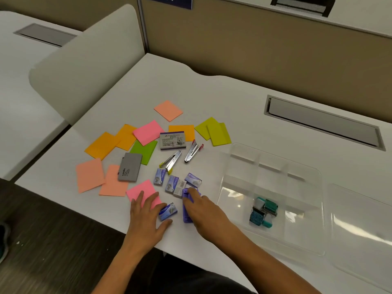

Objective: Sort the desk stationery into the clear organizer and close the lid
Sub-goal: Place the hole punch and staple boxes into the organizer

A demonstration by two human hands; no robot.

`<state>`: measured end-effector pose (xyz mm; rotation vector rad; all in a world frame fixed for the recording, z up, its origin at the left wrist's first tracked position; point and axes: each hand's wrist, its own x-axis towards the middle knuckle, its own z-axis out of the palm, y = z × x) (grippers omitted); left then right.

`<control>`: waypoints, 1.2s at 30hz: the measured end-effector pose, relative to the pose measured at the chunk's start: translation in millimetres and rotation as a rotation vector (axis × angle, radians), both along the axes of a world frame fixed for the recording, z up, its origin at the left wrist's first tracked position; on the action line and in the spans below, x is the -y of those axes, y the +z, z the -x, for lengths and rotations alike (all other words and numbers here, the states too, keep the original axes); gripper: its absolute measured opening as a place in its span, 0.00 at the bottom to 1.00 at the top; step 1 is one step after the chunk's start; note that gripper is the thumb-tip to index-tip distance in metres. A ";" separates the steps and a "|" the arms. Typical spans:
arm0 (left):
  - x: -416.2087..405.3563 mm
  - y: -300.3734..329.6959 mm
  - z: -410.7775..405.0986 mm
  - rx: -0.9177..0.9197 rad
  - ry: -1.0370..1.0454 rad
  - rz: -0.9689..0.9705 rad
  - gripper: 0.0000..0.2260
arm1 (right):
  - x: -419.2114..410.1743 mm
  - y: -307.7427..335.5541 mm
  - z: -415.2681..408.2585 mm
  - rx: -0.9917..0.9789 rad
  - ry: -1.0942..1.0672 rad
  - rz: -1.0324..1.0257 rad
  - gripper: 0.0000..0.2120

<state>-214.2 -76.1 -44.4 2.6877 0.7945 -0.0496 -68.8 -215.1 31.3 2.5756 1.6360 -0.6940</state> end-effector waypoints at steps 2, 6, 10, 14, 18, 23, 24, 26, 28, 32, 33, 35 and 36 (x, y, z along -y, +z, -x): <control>0.4 0.7 -4.5 -0.014 -0.002 -0.016 0.21 | 3.1 2.0 -0.3 -0.008 -0.014 -0.042 0.38; 2.2 2.6 -10.2 0.034 -0.018 -0.034 0.18 | 8.0 4.7 -2.1 -0.053 -0.067 -0.101 0.37; 6.4 10.7 -15.2 0.136 0.022 0.000 0.18 | 15.2 9.6 -1.5 -0.066 -0.103 -0.178 0.35; 14.8 22.3 -24.5 0.192 0.040 0.113 0.20 | 25.8 20.3 -5.9 -0.033 -0.133 -0.259 0.34; 31.7 37.1 -42.5 0.286 0.032 0.321 0.25 | 46.7 29.8 -15.7 -0.036 -0.247 -0.288 0.41; 54.7 52.9 -69.5 0.394 -0.131 0.371 0.19 | 91.8 45.3 -31.2 0.001 -0.354 -0.279 0.42; 58.8 55.3 -75.7 0.406 -0.166 0.381 0.18 | 103.2 48.3 -35.6 0.016 -0.374 -0.266 0.41; 66.8 60.3 -88.9 0.421 -0.224 0.396 0.17 | 126.3 54.1 -45.7 0.031 -0.427 -0.250 0.39; 75.5 65.5 -102.7 0.424 -0.273 0.410 0.18 | 148.6 58.1 -56.5 0.060 -0.463 -0.236 0.38; 91.6 69.6 -129.6 0.355 -0.357 0.411 0.24 | 189.3 56.5 -75.7 0.084 -0.567 -0.182 0.38; 94.1 68.9 -136.0 0.308 -0.373 0.380 0.25 | 198.2 54.2 -79.4 0.092 -0.582 -0.170 0.38; 98.1 66.4 -148.4 0.188 -0.398 0.295 0.26 | 214.5 48.7 -85.9 0.102 -0.607 -0.134 0.38; 99.7 64.7 -153.9 0.135 -0.397 0.264 0.27 | 221.5 45.9 -88.7 0.102 -0.609 -0.109 0.39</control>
